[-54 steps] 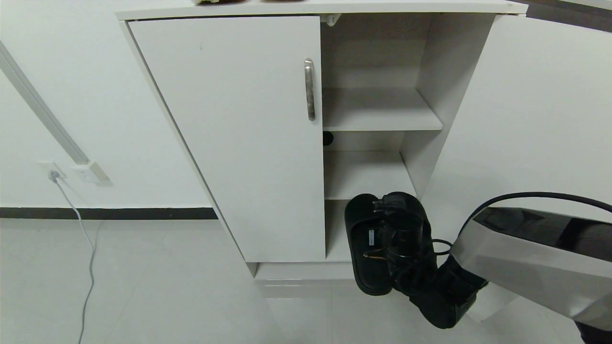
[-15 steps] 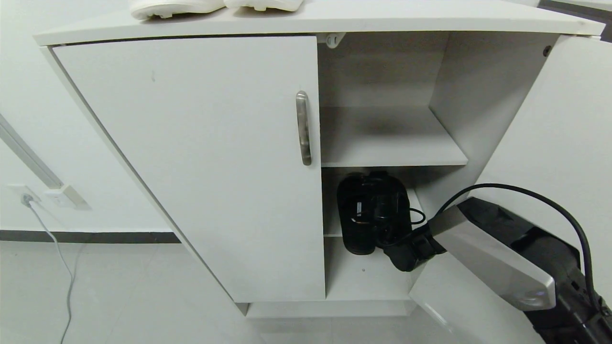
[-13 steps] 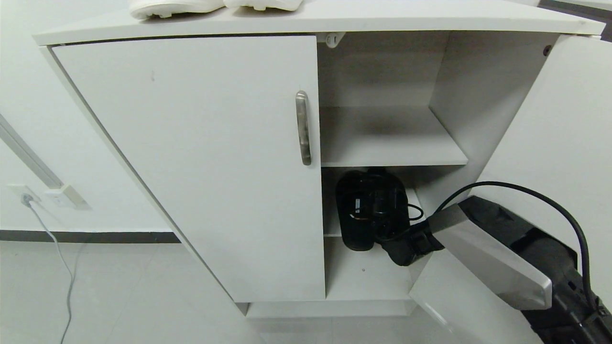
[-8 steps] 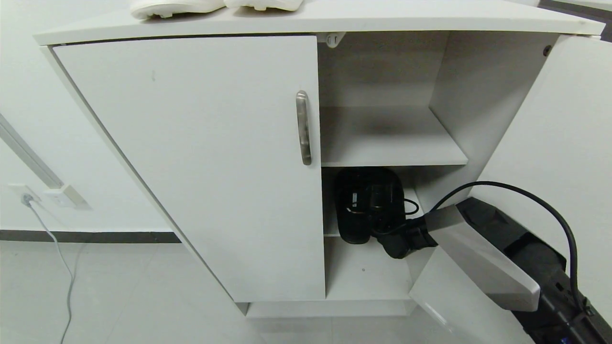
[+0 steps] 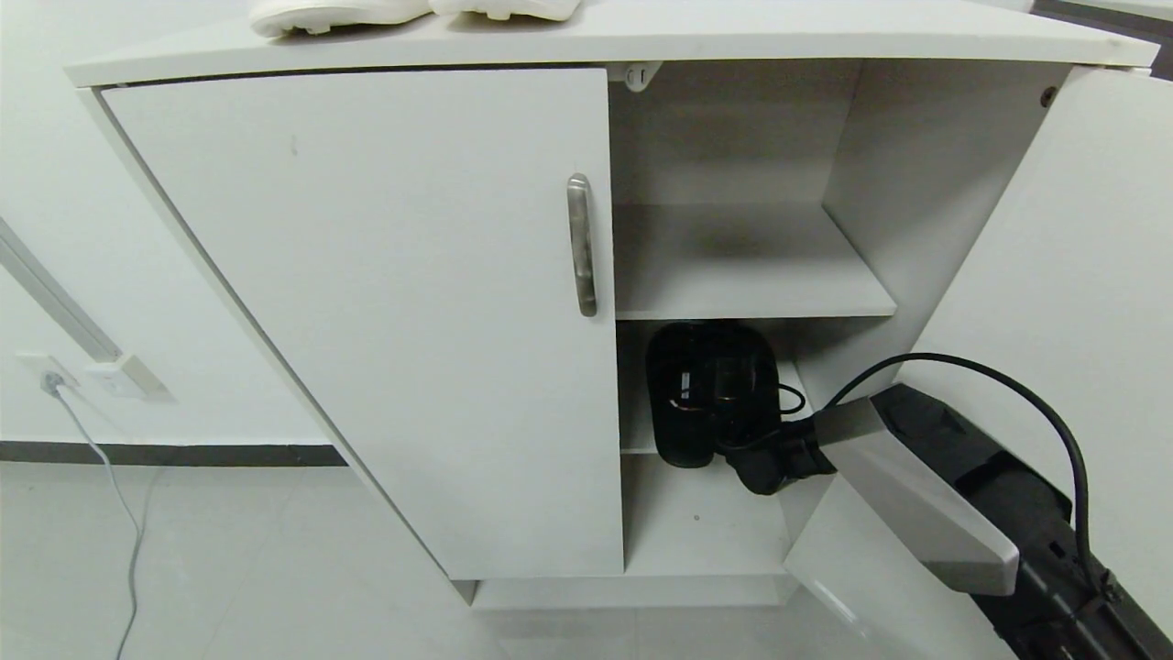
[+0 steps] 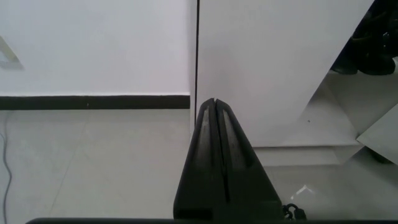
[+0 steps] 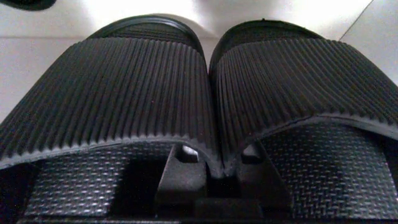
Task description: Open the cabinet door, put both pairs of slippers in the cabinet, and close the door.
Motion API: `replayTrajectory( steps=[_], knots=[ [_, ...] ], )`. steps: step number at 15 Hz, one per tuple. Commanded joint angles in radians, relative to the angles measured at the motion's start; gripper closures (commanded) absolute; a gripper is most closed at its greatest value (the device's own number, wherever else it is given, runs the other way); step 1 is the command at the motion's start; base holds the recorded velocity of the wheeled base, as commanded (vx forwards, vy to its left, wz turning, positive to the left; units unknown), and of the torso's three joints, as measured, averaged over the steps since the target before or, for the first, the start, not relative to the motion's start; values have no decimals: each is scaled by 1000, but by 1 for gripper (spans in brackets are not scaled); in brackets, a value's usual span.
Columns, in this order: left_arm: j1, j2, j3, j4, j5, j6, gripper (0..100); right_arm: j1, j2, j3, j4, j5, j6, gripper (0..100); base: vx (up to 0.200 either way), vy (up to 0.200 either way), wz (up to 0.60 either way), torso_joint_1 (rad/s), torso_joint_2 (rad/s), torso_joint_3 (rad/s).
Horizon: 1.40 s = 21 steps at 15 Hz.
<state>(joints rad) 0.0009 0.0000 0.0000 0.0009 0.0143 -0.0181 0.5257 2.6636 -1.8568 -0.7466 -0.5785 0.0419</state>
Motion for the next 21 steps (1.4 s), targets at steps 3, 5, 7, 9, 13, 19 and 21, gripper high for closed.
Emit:
replayTrajectory(
  steps=[3, 5, 7, 9, 13, 19, 21],
  knots=[
    [1, 2, 0, 1, 0, 0, 100, -1, 2, 4, 7, -1, 0, 0, 0, 0, 0, 0, 0, 0],
    [1, 2, 0, 1, 0, 0, 100, 0, -2, 28, -2, -7, 0, 0, 0, 0, 0, 0, 0, 0],
    [1, 2, 0, 1, 0, 0, 100, 3, -36, 97, -25, -9, 0, 0, 0, 0, 0, 0, 0, 0],
    [1, 2, 0, 1, 0, 0, 100, 16, -80, 174, -65, -9, 0, 0, 0, 0, 0, 0, 0, 0],
    [1, 2, 0, -1, 0, 0, 100, 48, -185, 364, -154, -12, 0, 0, 0, 0, 0, 0, 0, 0],
    [1, 2, 0, 1, 0, 0, 100, 128, -409, 751, -313, -32, 1, 0, 0, 0, 0, 0, 0, 0],
    [1, 2, 0, -1, 0, 0, 100, 157, -481, 887, -358, -32, 1, 0, 0, 0, 0, 0, 0, 0]
  ],
)
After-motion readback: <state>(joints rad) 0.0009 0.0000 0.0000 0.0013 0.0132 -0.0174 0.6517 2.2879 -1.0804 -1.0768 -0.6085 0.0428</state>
